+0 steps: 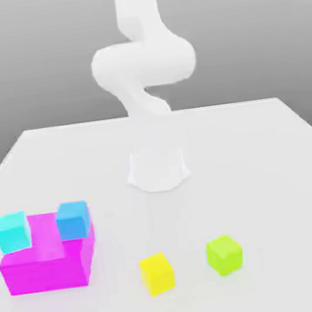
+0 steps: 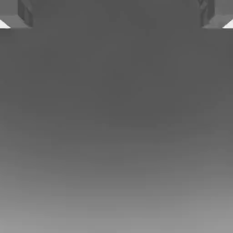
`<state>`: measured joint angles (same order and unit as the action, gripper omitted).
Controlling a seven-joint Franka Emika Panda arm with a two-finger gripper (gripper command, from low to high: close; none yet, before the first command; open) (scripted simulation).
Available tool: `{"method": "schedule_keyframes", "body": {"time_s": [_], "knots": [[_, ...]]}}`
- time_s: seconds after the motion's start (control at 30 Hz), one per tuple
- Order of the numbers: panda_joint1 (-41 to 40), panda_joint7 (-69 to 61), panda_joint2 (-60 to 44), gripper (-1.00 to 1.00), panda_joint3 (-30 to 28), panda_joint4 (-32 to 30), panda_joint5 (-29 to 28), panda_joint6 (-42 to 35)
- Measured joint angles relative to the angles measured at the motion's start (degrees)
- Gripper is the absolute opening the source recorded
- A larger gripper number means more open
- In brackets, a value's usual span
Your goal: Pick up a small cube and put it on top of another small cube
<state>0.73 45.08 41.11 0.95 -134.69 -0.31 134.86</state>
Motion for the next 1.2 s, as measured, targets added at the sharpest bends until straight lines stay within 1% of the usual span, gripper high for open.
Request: {"method": "schedule_keyframes", "body": {"time_s": [0.43, 0.63, 0.73, 0.87, 0.9, 1.1, 1.2], "knots": [[4.75, -4.64, -27.91, 0.0, 4.62, -16.5, -1.54, 17.97], [7.43, -7.45, -40.34, 0.0, 6.59, -23.93, -1.21, 26.03], [8.19, -7.19, -46.54, 0.0, 6.36, -25.0, -2.32, 30.62], [10.81, -4.87, -54.85, 0.0, 2.98, -23.74, -5.52, 37.3], [11.74, -4.44, -56.91, -1.0, 1.91, -23.37, -6.1, 38.97], [12.18, -4.06, -57.93, -1.0, 1.4, -23.19, -6.57, 39.8], [10.75, -5.01, -54.43, -1.0, 3.13, -23.84, -5.3, 36.95]]}}
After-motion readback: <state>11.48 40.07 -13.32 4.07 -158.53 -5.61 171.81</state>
